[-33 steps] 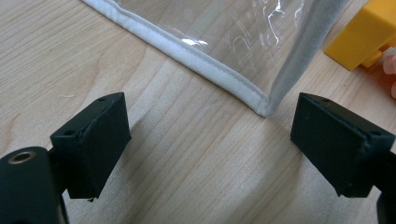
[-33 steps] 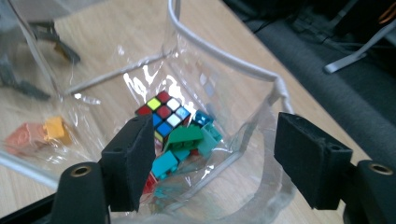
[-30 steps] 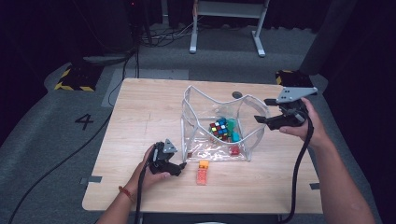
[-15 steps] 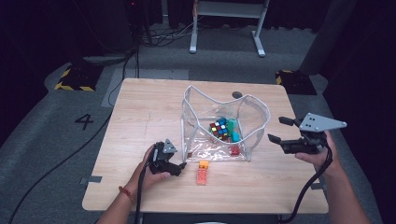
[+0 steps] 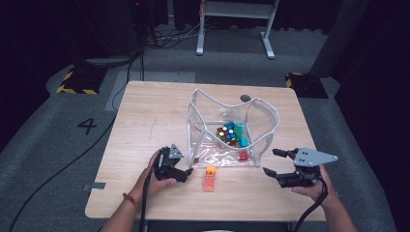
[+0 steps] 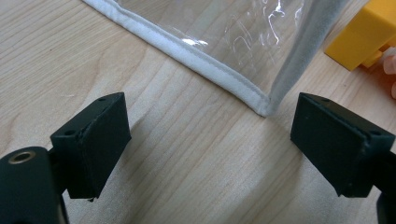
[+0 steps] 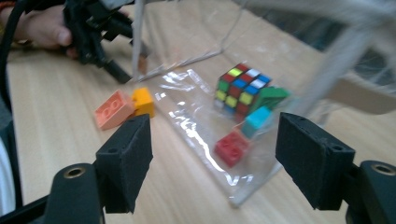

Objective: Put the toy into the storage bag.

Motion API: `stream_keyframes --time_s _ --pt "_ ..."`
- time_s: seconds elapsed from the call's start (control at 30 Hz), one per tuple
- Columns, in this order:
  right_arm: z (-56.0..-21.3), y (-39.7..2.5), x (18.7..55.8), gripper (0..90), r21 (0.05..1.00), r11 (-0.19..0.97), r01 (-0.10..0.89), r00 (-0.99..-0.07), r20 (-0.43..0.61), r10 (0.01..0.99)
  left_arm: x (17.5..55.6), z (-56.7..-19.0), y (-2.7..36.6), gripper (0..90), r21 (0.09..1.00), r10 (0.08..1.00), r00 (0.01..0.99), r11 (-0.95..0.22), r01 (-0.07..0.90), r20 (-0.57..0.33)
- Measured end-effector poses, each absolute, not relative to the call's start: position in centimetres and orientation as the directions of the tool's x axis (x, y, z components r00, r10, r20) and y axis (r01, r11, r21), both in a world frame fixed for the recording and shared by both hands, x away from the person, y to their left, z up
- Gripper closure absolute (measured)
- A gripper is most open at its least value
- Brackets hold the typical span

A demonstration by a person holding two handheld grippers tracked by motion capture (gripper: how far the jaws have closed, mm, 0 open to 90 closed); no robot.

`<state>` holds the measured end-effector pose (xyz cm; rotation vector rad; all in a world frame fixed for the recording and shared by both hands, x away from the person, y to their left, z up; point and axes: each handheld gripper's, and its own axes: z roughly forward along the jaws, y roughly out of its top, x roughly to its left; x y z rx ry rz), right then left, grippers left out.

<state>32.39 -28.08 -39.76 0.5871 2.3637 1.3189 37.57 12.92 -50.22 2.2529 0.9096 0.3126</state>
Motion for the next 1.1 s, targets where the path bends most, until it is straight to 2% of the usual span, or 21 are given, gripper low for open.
stream_keyframes --time_s 0.43,0.5,0.67,0.73,0.83,0.87,0.9,0.93,1.03,1.1 --pt "-44.9 -21.3 32.1 28.9 0.800 0.575 0.172 -0.935 -0.051 0.351 37.6 -50.2 12.9 12.0 0.670 0.687 0.726 -0.525 0.525 -0.029" --pt "-45.6 -20.0 32.0 29.1 0.781 0.593 0.195 -0.940 -0.024 0.341 37.6 -50.2 12.9 12.0 0.670 0.686 0.727 -0.526 0.524 -0.029" --pt "-46.9 -16.8 32.3 29.5 0.755 0.636 0.159 -0.959 -0.034 0.280 37.6 -50.2 12.9 12.0 0.671 0.687 0.726 -0.525 0.523 -0.029" --pt "-47.4 -15.7 32.6 29.5 0.750 0.654 0.100 -0.967 -0.081 0.241 37.6 -50.2 12.9 12.0 0.671 0.686 0.727 -0.526 0.523 -0.029" --pt "-47.7 -14.5 32.7 29.5 0.738 0.665 0.116 -0.968 -0.066 0.242 37.6 -50.2 12.9 12.0 0.670 0.687 0.726 -0.525 0.524 -0.030" --pt "-47.7 -14.3 33.1 29.6 0.739 0.670 0.069 -0.971 -0.105 0.215 37.6 -50.2 12.9 12.0 0.670 0.687 0.726 -0.525 0.524 -0.030" --pt "-47.7 -14.1 32.9 29.8 0.730 0.670 0.136 -0.964 -0.058 0.259 37.6 -50.2 12.9 12.0 0.672 0.686 0.728 -0.526 0.521 -0.028" --pt "-47.7 -13.9 33.0 30.0 0.731 0.666 0.148 -0.964 -0.043 0.262 37.6 -50.2 12.9 12.0 0.670 0.687 0.726 -0.525 0.525 -0.030" --pt "-47.8 -13.3 33.4 30.0 0.736 0.668 0.113 -0.971 -0.060 0.230 37.6 -50.2 12.9 12.0 0.670 0.687 0.726 -0.525 0.524 -0.030" --pt "-47.9 -12.8 33.3 29.9 0.732 0.669 0.128 -0.970 -0.049 0.240 37.6 -50.2 12.9 12.0 0.670 0.686 0.727 -0.526 0.523 -0.029"
